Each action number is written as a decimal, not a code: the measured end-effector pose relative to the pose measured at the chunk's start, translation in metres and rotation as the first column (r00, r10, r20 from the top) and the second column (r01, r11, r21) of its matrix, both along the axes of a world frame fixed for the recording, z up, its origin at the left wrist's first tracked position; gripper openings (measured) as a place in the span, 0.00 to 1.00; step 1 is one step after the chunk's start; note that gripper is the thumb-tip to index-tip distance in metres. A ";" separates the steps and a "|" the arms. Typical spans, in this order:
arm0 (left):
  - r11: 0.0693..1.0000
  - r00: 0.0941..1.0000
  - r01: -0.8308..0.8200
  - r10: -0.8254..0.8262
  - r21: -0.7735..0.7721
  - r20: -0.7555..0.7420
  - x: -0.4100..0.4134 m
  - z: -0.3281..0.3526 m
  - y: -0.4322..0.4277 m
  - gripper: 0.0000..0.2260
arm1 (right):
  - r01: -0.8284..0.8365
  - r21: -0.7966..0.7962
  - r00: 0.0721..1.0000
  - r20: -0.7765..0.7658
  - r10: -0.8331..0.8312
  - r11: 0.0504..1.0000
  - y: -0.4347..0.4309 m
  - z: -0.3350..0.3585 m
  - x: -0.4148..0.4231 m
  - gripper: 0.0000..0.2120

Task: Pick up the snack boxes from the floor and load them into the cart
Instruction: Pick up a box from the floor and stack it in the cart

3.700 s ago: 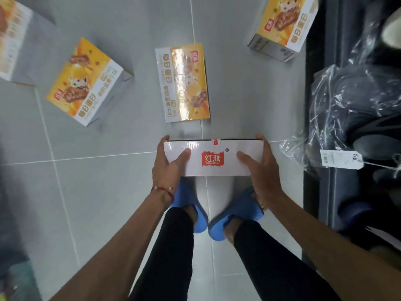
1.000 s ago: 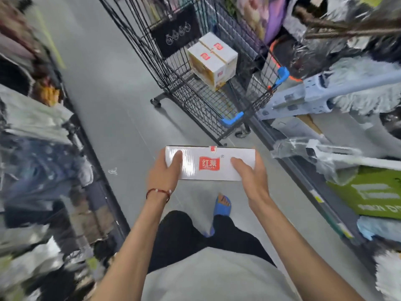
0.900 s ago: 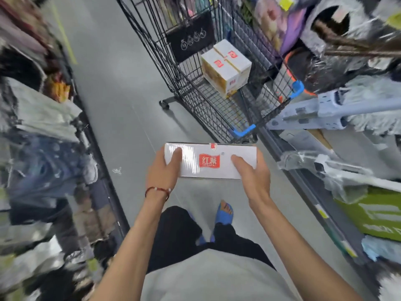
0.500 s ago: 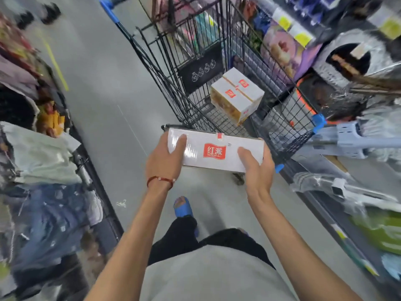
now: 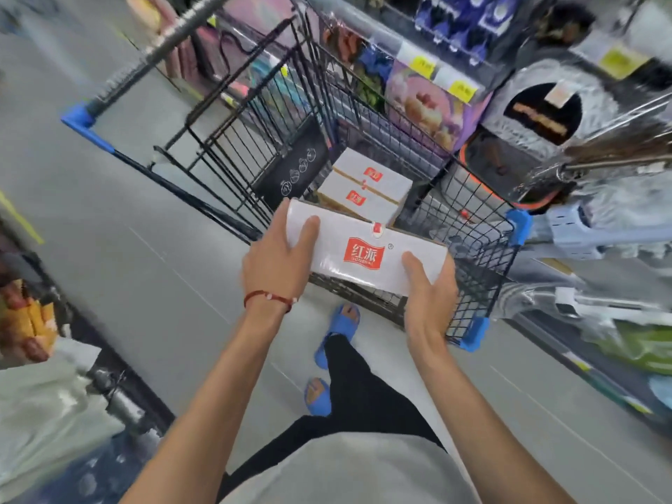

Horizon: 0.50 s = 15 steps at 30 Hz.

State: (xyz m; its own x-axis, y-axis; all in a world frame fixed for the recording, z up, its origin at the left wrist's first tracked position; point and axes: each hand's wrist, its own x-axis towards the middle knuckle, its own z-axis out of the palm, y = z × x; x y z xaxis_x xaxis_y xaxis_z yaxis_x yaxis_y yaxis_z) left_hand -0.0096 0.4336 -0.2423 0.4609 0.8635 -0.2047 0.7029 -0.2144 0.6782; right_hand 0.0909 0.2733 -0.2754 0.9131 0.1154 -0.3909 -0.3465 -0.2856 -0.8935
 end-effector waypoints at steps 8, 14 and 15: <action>0.992 0.986 0.098 -0.108 -0.083 -0.129 0.092 -0.042 0.081 0.22 | -0.026 -0.024 0.991 -0.128 0.023 0.999 0.059 -0.046 0.075 0.20; 0.967 0.986 0.031 -0.071 -0.253 -0.150 0.136 -0.087 0.119 0.18 | -0.168 -0.056 0.940 -0.310 0.143 0.984 0.088 -0.078 0.099 0.26; 0.962 0.983 0.026 -0.075 -0.273 -0.170 0.142 -0.096 0.125 0.18 | -0.172 -0.063 0.932 -0.333 0.141 0.983 0.092 -0.083 0.100 0.26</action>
